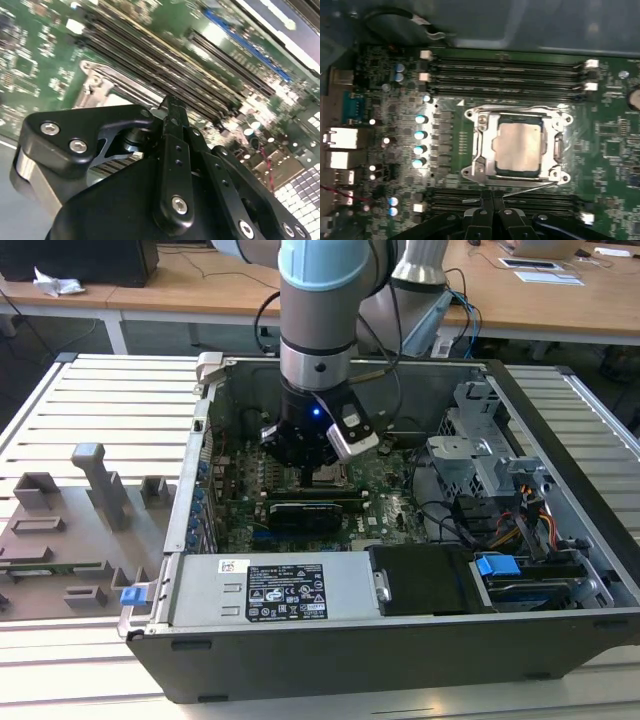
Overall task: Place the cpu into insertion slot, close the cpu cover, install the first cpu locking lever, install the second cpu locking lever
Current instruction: 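Install the second cpu locking lever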
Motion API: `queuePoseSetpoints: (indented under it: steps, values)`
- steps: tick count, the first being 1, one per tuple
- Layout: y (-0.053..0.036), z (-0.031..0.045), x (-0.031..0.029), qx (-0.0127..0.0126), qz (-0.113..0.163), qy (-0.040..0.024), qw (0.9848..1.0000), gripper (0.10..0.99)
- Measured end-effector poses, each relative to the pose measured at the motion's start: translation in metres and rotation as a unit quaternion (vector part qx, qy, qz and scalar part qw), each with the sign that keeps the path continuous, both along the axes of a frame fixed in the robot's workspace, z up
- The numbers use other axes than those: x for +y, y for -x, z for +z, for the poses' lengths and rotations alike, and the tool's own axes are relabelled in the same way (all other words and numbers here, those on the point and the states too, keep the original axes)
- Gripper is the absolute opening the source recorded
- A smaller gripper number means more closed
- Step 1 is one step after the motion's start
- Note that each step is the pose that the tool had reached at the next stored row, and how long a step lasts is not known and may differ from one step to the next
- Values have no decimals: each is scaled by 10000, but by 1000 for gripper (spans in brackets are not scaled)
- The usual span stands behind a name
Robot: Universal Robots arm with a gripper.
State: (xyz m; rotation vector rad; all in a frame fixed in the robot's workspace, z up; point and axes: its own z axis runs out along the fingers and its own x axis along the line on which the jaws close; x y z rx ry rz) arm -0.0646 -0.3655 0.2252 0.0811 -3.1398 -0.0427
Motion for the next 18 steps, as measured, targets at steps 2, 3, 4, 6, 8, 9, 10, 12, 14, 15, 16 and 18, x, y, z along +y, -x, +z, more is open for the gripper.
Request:
queuePoseSetpoints:
  steps: [2,3,4,6,8,9,10,12,14,15,16,18]
  values:
    - [57,-24,-7,0,8,-1,10000,106]
    - [78,-41,-9,0,14,0,10000,106]
    - [86,-57,-11,0,19,0,10000,106]
    - [96,-89,-12,0,33,0,10000,106]
    - [107,-125,-12,0,60,-2,10000,106]
    - [116,-134,-11,0,74,-19,10000,106]
    - [122,-138,-7,0,81,-37,10000,106]
    - [135,-146,0,-1,94,-73,9999,106]
    - [152,-164,6,0,119,-104,9999,106]
    - [156,-189,7,0,145,-123,9998,106]
    - [157,-203,7,0,159,-133,9998,106]
    - [157,-218,33,-1,209,-159,9997,106]
